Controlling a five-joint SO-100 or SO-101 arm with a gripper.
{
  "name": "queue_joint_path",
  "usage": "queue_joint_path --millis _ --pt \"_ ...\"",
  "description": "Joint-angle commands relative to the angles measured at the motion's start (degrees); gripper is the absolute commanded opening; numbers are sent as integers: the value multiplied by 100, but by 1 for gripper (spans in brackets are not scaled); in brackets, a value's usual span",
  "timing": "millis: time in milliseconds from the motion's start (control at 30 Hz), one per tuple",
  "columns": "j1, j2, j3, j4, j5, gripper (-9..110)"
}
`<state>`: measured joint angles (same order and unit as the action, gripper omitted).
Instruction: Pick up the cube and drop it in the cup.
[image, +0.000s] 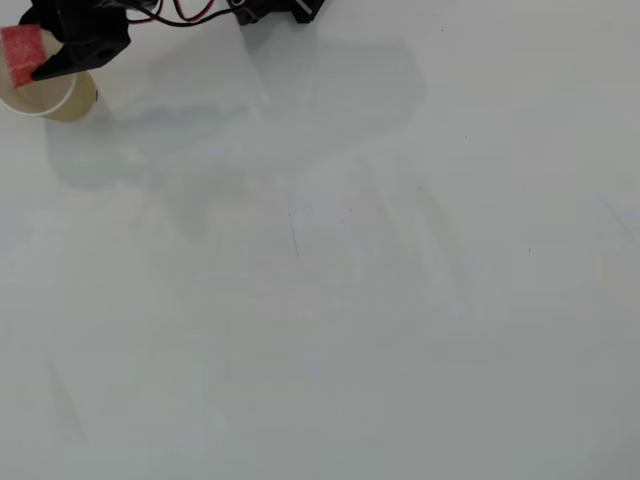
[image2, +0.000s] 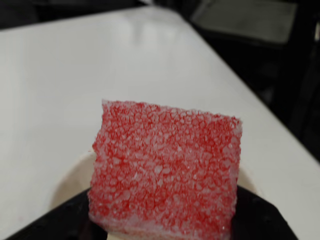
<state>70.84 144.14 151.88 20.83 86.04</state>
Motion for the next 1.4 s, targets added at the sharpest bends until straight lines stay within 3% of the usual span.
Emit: queue_joint_path --millis 0,833,1000,1367 --pt "-35 -9 -976 0 62 6" --pt "-70 -35 -870 606 62 6" --pt "-105 -35 -888 606 62 20" --pt "-88 -35 -879 562 62 36"
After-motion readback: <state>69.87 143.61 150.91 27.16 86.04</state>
